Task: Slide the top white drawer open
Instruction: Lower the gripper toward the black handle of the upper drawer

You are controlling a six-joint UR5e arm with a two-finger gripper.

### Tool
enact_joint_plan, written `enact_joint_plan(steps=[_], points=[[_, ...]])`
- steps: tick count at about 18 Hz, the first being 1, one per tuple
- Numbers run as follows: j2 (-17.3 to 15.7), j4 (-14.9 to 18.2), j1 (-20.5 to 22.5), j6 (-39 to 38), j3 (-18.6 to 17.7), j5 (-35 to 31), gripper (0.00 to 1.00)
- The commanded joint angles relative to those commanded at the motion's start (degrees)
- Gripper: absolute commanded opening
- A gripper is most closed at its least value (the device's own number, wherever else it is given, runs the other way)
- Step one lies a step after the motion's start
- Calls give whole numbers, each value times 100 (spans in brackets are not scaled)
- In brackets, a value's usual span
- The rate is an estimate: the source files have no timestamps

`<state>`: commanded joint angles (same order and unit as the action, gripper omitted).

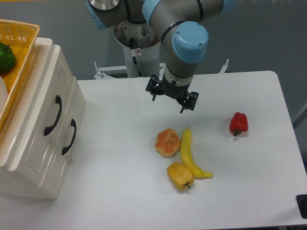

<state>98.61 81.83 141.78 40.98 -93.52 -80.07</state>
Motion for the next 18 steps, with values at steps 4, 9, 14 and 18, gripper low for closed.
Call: enact_joint_plan(steps=[4,9,14,18], points=[[35,-9,-282,-678,62,-61,100],[61,-9,-703,-1257,132,-44,100],[246,-9,-1099,-2075,361,35,100],[308,-9,-1275,-2436,448,324,100]])
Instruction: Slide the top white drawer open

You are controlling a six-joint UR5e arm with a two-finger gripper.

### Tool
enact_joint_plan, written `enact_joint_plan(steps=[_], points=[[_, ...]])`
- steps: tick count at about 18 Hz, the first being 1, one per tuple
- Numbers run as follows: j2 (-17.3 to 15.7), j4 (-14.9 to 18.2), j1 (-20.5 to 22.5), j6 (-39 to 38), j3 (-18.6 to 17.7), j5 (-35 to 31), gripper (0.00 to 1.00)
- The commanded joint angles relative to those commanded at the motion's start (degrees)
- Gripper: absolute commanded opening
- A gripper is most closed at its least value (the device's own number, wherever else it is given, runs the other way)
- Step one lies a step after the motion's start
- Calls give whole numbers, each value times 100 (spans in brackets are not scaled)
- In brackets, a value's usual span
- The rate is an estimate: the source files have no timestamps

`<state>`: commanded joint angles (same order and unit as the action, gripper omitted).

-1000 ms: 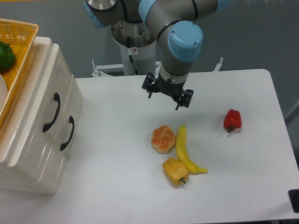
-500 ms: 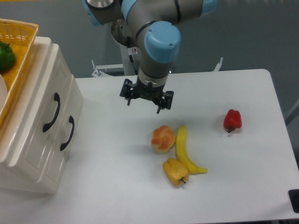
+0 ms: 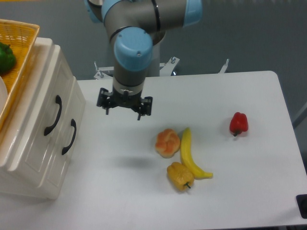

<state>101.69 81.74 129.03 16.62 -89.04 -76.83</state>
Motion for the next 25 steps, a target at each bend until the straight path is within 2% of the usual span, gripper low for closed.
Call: enact_joint_plan(steps=[11,25], points=[[97,9,-185,-53,27,625,100],[281,0,-563,-36,36,695,100]])
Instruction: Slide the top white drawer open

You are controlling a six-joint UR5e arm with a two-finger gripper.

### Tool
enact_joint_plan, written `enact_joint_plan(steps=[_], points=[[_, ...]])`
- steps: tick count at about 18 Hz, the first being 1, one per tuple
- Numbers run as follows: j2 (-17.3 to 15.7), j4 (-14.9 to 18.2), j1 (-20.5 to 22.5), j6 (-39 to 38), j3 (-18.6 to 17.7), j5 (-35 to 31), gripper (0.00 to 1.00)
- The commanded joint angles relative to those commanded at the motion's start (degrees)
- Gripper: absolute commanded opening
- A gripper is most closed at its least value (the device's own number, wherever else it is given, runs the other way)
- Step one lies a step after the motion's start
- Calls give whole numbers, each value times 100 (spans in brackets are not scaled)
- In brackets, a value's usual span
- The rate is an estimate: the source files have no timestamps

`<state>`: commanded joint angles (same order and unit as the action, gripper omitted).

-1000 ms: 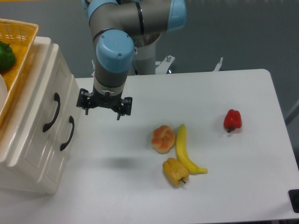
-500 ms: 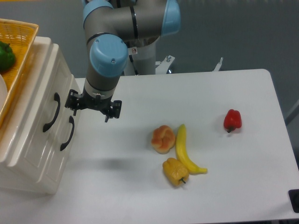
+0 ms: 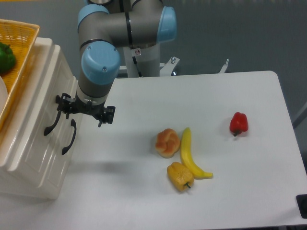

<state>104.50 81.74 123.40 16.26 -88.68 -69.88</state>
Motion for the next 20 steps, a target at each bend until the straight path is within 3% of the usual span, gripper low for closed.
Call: enact_joint_plan(steps=[5,20], points=[[-9,0,9,53,88,387,100],[132,9,-79,0,44,413,100]])
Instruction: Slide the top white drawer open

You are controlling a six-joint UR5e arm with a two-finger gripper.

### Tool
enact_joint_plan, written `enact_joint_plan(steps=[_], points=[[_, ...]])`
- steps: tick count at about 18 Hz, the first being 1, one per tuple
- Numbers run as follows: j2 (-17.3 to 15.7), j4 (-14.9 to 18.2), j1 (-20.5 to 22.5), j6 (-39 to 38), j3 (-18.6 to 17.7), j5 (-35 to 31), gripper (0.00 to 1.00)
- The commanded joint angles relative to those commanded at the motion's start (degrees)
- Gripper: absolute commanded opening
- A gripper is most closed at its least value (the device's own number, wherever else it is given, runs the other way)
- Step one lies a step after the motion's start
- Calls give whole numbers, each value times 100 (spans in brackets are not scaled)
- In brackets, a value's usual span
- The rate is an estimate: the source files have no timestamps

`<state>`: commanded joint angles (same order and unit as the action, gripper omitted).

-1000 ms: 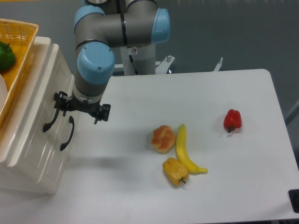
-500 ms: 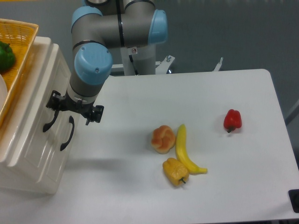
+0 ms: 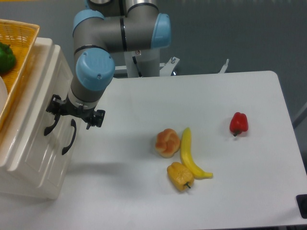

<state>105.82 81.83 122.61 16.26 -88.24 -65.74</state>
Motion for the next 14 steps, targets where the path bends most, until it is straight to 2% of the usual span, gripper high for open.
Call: enact_joint_plan(steps=[14], points=[[18,9,-53,0,-18,44,100]])
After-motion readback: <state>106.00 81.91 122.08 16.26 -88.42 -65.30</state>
